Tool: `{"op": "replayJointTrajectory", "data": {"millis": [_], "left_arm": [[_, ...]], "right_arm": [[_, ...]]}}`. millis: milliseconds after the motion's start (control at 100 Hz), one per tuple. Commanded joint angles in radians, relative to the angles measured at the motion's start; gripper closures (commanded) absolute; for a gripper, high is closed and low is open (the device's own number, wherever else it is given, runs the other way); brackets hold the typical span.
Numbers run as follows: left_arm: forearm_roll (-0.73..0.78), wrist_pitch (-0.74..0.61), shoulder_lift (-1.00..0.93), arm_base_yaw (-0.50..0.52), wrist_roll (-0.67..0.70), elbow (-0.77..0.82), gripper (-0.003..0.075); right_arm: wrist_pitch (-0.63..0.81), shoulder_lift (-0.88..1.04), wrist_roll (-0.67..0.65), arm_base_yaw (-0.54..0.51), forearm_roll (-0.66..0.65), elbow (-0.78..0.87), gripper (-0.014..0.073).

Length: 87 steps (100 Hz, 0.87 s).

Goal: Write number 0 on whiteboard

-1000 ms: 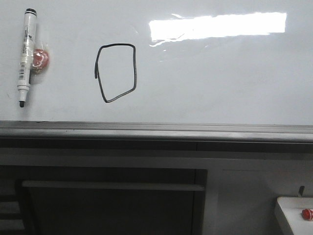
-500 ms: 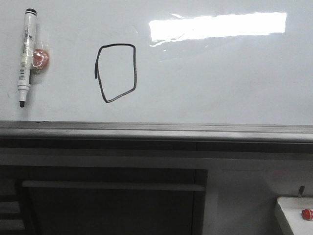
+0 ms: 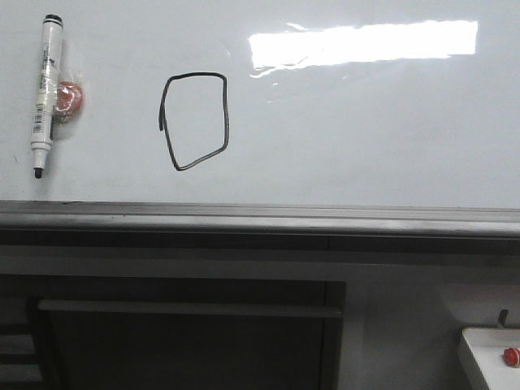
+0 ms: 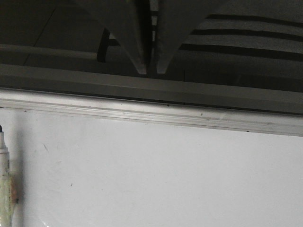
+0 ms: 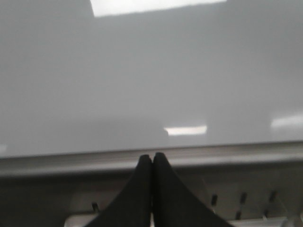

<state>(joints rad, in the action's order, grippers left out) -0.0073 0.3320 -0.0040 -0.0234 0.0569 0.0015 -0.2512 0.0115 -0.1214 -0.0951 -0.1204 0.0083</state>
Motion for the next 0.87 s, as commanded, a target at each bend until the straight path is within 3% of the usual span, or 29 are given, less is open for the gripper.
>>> {"op": "replayJointTrajectory", "data": {"millis": [0, 110, 860], "left_arm": [[-0.01, -0.053, -0.027, -0.002, 0.0, 0.009, 0.0741], [-0.01, -0.053, -0.027, -0.002, 0.0, 0.009, 0.0741], [-0.01, -0.053, -0.027, -0.002, 0.0, 0.009, 0.0741]], "right_arm": [[-0.036, 0.017, 0.052, -0.006, 0.0, 0.023, 0.066], [-0.053, 0.017, 0.098, -0.006, 0.01, 0.023, 0.066], [-0.051, 0.017, 0.098, -0.006, 0.011, 0.023, 0.066]]}}
